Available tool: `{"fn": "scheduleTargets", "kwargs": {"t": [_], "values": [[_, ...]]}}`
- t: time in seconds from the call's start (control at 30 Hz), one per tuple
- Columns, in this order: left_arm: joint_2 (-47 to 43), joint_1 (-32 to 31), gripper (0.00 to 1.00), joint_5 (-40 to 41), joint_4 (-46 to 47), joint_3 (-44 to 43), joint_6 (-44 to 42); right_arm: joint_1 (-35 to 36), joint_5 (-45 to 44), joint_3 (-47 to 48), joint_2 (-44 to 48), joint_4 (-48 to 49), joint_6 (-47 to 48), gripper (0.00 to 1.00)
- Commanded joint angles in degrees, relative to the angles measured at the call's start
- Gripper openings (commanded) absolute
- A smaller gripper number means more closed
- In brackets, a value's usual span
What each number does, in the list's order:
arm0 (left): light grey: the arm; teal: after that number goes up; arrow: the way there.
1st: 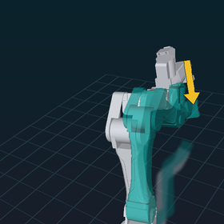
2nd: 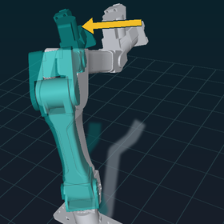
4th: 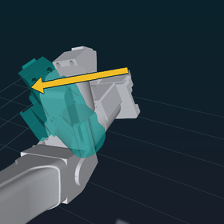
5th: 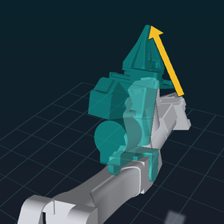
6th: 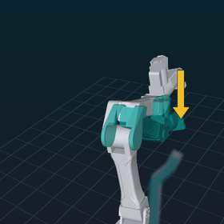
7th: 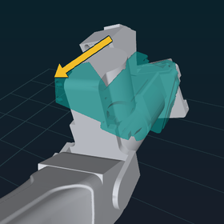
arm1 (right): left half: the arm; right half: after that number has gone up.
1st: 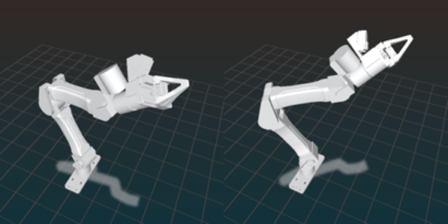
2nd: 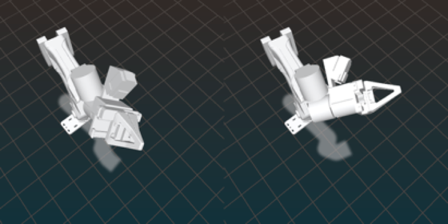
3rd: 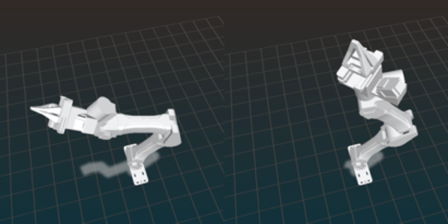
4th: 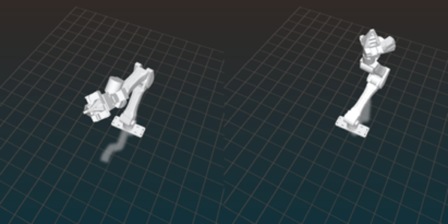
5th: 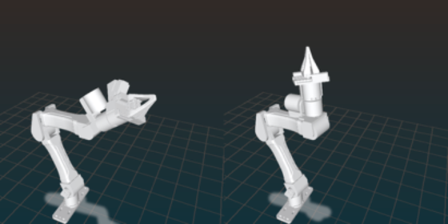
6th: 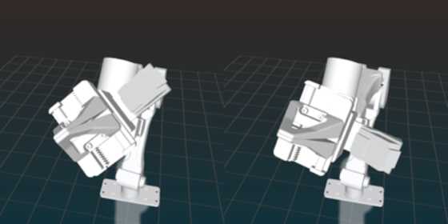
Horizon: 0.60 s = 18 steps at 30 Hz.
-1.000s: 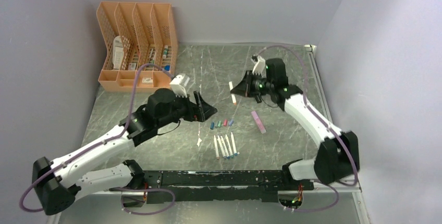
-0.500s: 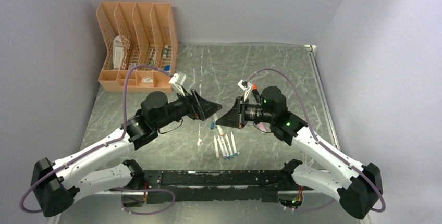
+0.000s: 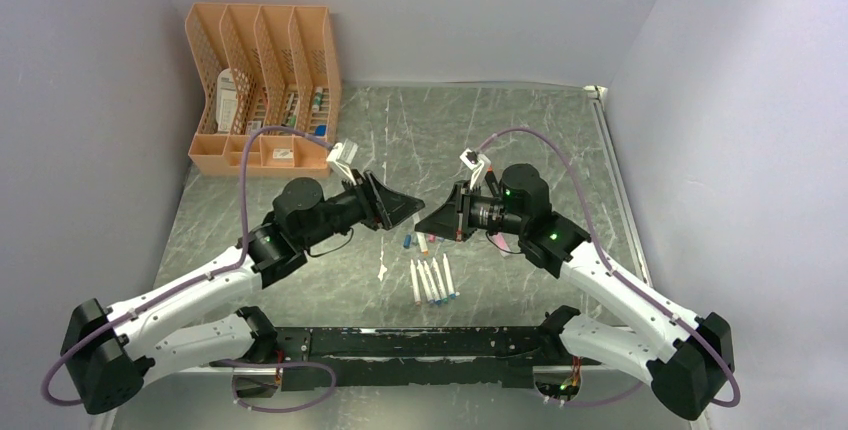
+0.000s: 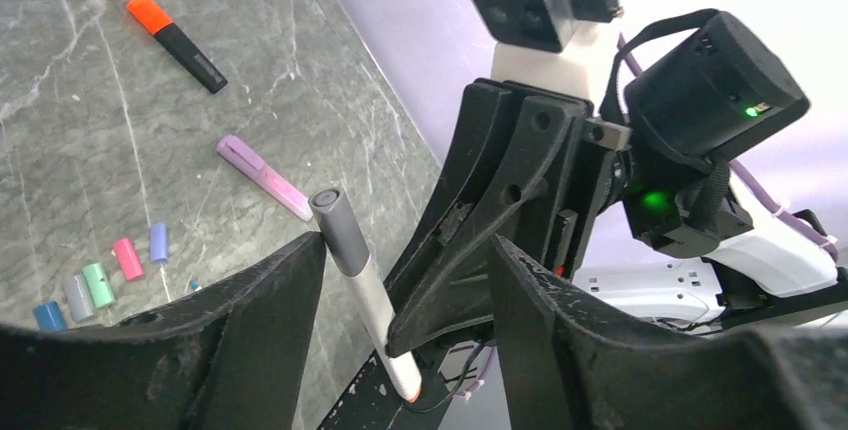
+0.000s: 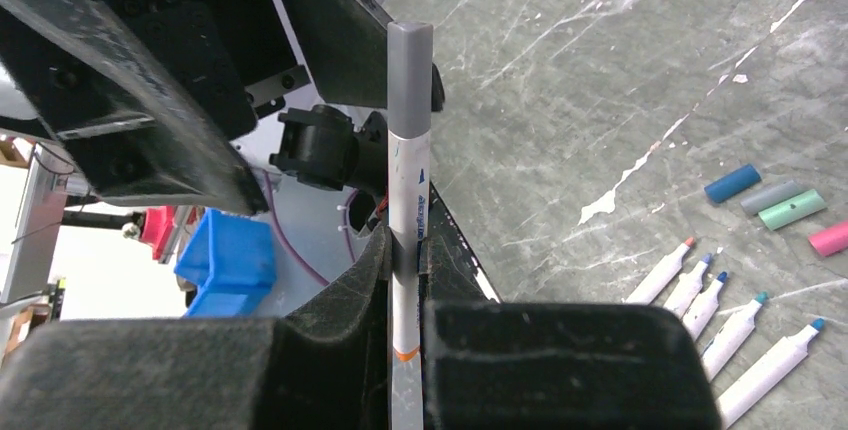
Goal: Open the pen caps
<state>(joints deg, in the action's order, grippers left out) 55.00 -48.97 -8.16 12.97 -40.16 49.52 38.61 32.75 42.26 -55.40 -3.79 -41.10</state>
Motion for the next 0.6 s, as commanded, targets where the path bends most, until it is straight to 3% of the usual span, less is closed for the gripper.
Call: {"fn": "scheduleTargets", "kwargs": {"t": [0.0,0.17,0.47,0.57], "values": [[1.2,-0.3,0.68,-2.5,5.3,1.5,2.5,0.6,-1.1,1.8,0.3,0.1,0.6,0.0],[2.1,-0.3,0.62,-2.3,6.3,1.6,3.2,1.0,-1.4,2.0,0.8,-0.6,0.7,0.0],[2.4,-0.3,0.6,-0.4,6.9,2.1,4.1,2.9,-2.7,2.2,0.8,-2.5,1.6,0.0],[3.2,-0.3,0.49,-0.7,7.3,1.8,4.2,3.4,-3.6,2.2,1.0,-3.2,1.9,0.0]]}}
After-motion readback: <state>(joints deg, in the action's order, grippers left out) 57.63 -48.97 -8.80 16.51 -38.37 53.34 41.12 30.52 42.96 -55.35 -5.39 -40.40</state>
